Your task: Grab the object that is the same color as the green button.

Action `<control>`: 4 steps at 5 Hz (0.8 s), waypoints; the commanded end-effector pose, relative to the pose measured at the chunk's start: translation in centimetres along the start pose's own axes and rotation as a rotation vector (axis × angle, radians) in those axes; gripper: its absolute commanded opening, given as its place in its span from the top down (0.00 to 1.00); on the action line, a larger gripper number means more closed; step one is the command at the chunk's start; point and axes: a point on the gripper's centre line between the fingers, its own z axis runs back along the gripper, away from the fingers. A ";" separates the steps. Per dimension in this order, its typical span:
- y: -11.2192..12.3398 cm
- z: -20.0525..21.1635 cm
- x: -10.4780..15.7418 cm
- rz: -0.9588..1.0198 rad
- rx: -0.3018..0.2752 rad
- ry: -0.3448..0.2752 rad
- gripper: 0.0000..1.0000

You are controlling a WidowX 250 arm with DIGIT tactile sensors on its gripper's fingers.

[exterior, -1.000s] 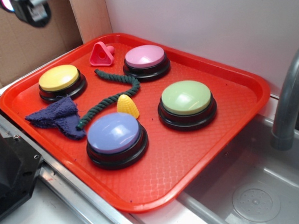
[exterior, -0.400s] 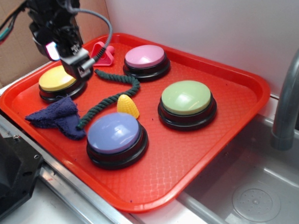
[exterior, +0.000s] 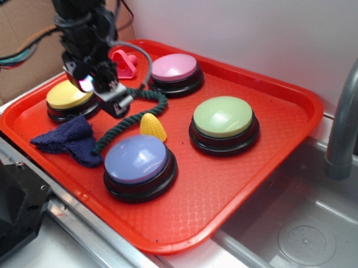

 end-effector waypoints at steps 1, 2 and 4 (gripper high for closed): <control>-0.2 -1.8 2.2 -0.005 0.068 -0.018 0.00; -0.1 -2.8 2.8 0.001 0.062 -0.001 0.00; -0.1 -4.7 3.9 -0.009 0.033 0.003 0.00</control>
